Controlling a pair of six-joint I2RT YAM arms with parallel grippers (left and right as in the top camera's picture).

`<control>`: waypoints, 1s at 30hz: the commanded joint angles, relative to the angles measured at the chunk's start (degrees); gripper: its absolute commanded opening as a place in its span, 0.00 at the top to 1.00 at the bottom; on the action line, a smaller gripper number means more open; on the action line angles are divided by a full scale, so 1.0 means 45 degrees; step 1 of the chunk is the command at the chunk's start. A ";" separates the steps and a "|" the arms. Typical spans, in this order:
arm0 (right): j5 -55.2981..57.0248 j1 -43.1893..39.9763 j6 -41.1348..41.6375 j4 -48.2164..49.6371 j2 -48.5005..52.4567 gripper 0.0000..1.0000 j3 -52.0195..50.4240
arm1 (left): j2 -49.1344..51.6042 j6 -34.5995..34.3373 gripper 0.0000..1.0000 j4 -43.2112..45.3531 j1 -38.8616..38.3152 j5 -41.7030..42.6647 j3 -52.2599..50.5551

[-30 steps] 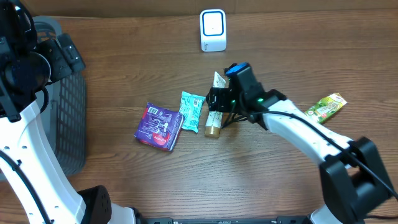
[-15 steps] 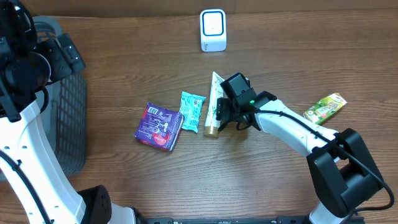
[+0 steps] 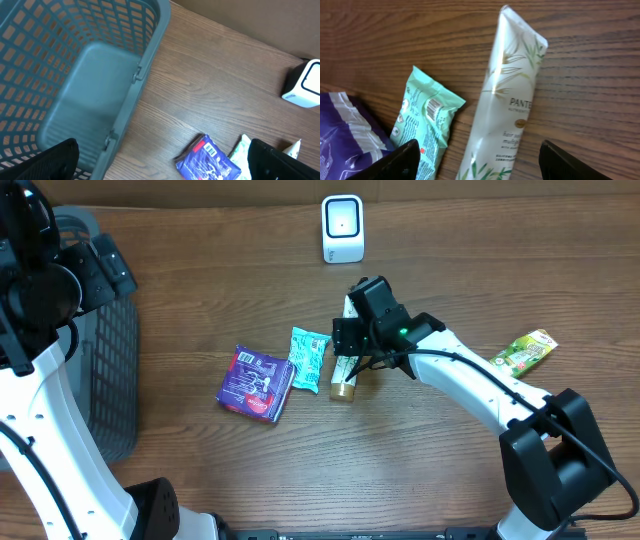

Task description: Scan the item barcode

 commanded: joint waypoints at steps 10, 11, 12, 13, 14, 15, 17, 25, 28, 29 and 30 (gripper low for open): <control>0.1049 0.0287 -0.0131 -0.0612 0.1331 0.24 0.0063 | 0.0010 0.0107 0.00 0.0015 -0.0010 -0.0073 -0.0039; 0.1243 0.0243 -0.0126 -0.0821 0.1336 0.24 0.0063 | 0.0010 0.0107 0.00 0.0015 -0.0010 -0.0073 -0.0039; 0.1438 0.0189 -0.0131 -0.0971 0.1336 0.24 0.0063 | 0.0010 0.0107 0.00 0.0015 -0.0010 -0.0073 -0.0039; 0.1540 0.0131 -0.0126 -0.1093 0.1321 0.24 0.0068 | 0.0010 0.0107 0.01 0.0015 -0.0010 -0.0073 -0.0039; 0.1574 0.0039 -0.0131 -0.1224 0.1297 0.24 0.0078 | 0.0010 0.0107 0.00 0.0015 -0.0010 -0.0073 -0.0039; 0.1579 -0.0063 -0.0126 -0.1384 0.1297 0.24 0.0117 | 0.0005 0.0107 0.01 0.0015 -0.0010 -0.0073 -0.0039; 0.1569 -0.0398 0.0204 -0.1836 0.1273 0.26 0.0223 | 0.0010 0.0107 0.00 0.0015 -0.0010 -0.0073 -0.0039; -0.1443 -0.2273 -0.0559 -0.2322 0.0991 0.34 0.0262 | 0.0010 0.0107 0.00 0.0015 -0.0010 -0.0073 -0.0039; -0.2487 -0.2875 -0.1472 -0.2307 0.0884 0.37 0.0287 | 0.0010 0.0107 0.00 0.0015 -0.0010 -0.0073 -0.0039; -0.2856 -0.3070 -0.1914 -0.2307 0.0865 0.37 0.0291 | 0.0010 0.0107 0.00 0.0015 -0.0010 -0.0073 -0.0039; -0.3099 -0.3245 -0.2336 -0.2312 0.0865 0.38 0.0291 | 0.0010 0.0107 0.00 0.0015 -0.0010 -0.0073 -0.0039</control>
